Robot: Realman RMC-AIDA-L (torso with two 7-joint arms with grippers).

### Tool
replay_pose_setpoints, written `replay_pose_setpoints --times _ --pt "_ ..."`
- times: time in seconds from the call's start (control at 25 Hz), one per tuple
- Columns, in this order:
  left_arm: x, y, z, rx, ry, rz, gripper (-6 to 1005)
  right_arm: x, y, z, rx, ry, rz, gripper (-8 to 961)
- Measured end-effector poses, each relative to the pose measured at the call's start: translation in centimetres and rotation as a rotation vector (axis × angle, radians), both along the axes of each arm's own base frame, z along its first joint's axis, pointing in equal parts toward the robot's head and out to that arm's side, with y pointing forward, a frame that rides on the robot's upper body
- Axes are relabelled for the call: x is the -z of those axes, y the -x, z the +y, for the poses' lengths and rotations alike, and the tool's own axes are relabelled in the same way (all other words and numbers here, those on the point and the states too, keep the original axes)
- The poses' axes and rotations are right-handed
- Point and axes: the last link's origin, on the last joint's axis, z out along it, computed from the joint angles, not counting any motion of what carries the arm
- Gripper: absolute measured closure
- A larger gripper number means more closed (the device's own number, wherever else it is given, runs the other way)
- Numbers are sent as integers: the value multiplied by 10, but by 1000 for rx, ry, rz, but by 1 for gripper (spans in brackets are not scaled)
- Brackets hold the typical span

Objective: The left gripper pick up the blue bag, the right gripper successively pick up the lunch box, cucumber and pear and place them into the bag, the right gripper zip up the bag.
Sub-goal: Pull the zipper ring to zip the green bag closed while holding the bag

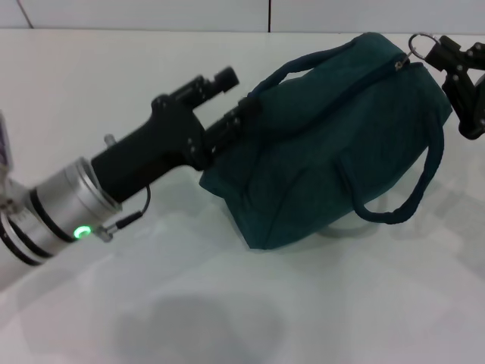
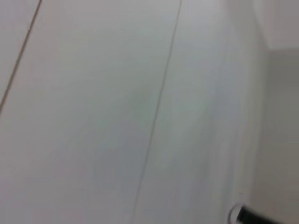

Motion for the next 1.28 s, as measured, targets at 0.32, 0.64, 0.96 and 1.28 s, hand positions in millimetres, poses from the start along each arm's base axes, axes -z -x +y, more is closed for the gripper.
replay_pose_setpoints --times 0.32,0.64,0.96,1.28 --pt "-32 -27 37 107 194 -12 295 2 1 0 -4 7 -3 944" --pt "-29 -57 69 109 381 138 275 5 5 1 -19 22 -9 944" --pt "-10 -66 78 93 444 261 291 7 5 1 -22 31 -11 945" --pt "-8 -61 80 66 428 281 346 8 5 0 -22 33 -11 945"
